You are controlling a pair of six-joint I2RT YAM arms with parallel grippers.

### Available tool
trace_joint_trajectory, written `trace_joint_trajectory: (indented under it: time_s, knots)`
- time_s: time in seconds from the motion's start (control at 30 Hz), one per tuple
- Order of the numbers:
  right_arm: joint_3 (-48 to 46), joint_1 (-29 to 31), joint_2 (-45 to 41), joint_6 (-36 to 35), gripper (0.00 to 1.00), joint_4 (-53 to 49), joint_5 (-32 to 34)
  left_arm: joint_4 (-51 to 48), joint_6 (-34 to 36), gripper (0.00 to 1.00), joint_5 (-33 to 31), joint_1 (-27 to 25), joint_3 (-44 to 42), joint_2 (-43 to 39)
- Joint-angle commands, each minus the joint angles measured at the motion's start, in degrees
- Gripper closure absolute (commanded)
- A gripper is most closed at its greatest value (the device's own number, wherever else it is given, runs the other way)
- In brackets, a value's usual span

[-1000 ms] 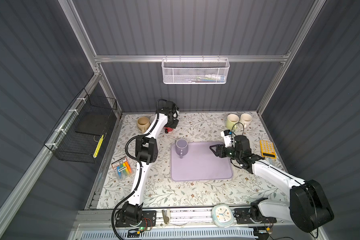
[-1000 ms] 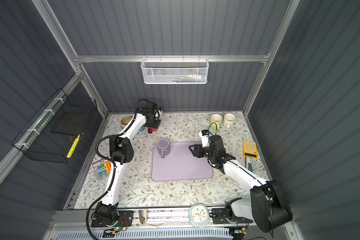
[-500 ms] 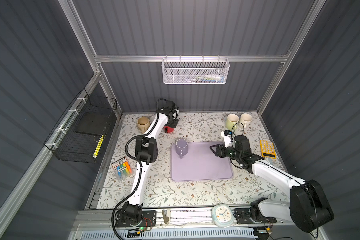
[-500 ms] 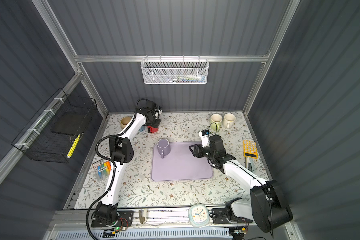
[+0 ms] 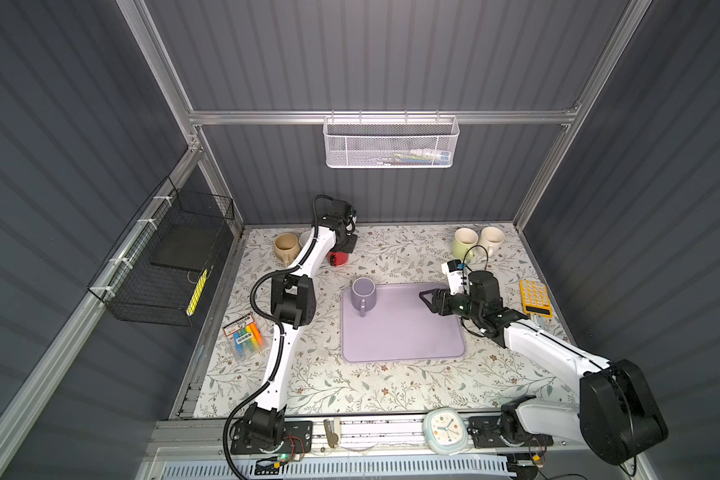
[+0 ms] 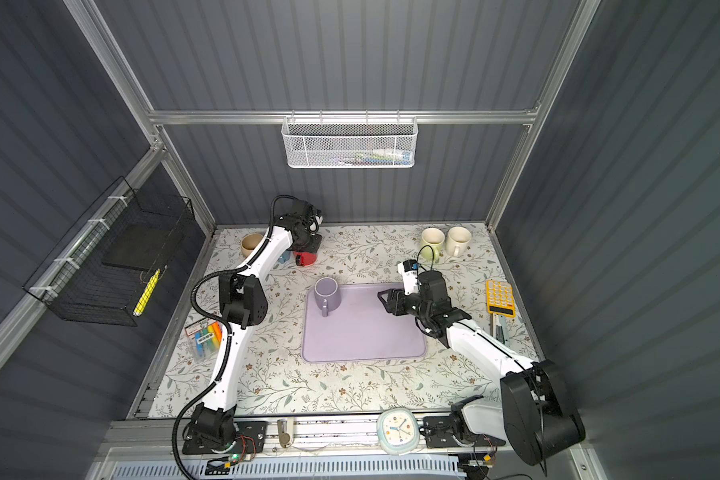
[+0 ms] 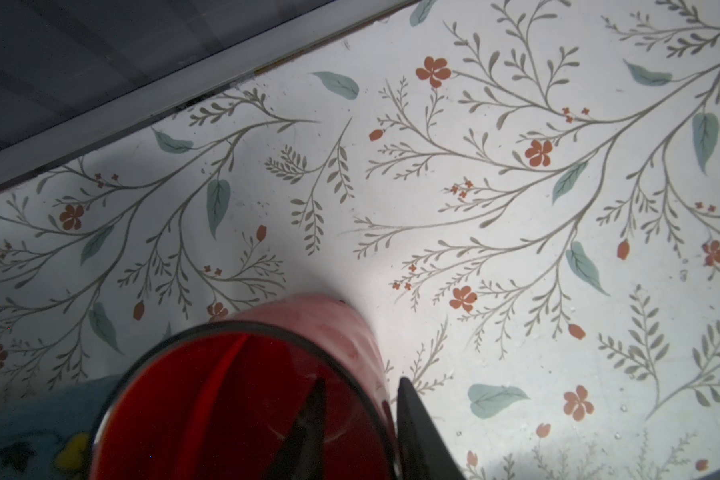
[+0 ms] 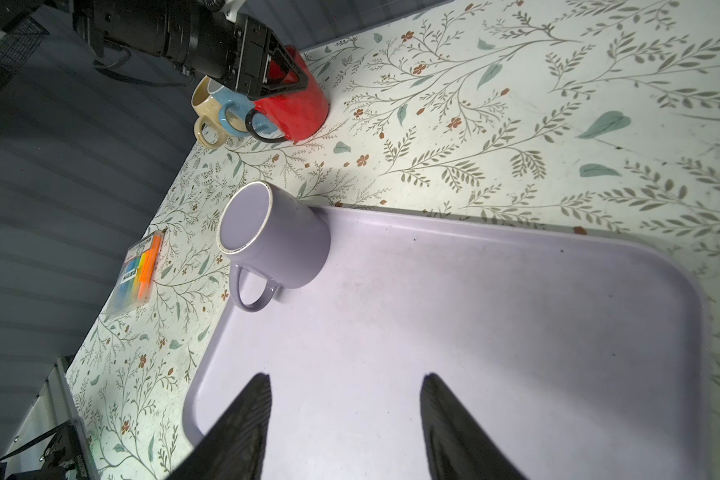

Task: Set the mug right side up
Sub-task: 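Lower the red mug beside the blue mug and open the left gripper, then move the open left gripper over the upside-down lilac mug on the tray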

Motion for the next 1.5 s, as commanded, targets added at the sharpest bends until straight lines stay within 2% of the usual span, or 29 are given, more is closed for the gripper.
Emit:
trace_joint_trajectory:
  time_s: [0.0,0.57,0.83,1.27,1.37,1.47]
  knots:
    - [-0.65,0.23,-0.11,-0.8,0.41,0.76,0.31,1.47,-1.88,0.69,-0.84,0.43,0.84,1.49]
    - [-0.46,0.22,0.88,-0.78,0.41,1.38,0.41,4.56,-4.82,0.69,-1.06,1.4,0.75,2.18]
    - [0.07,0.22,1.12,-0.89,0.41,1.29,0.19,5.68,-4.9,0.59,0.71,1.4,-0.45,-0.73]
    - [0.71,0.27,1.68,-0.68,0.41,1.26,0.46,14.43,-2.85,0.53,7.84,0.45,-13.98,-19.57]
    - [0.72,0.22,1.68,-0.45,0.41,1.38,0.47,14.85,-2.43,0.52,8.29,-0.5,-16.55,-23.7]
    - [0.48,0.3,1.09,-0.7,0.41,1.3,1.11,16.59,-1.56,0.52,8.09,-1.55,-22.68,-28.92]
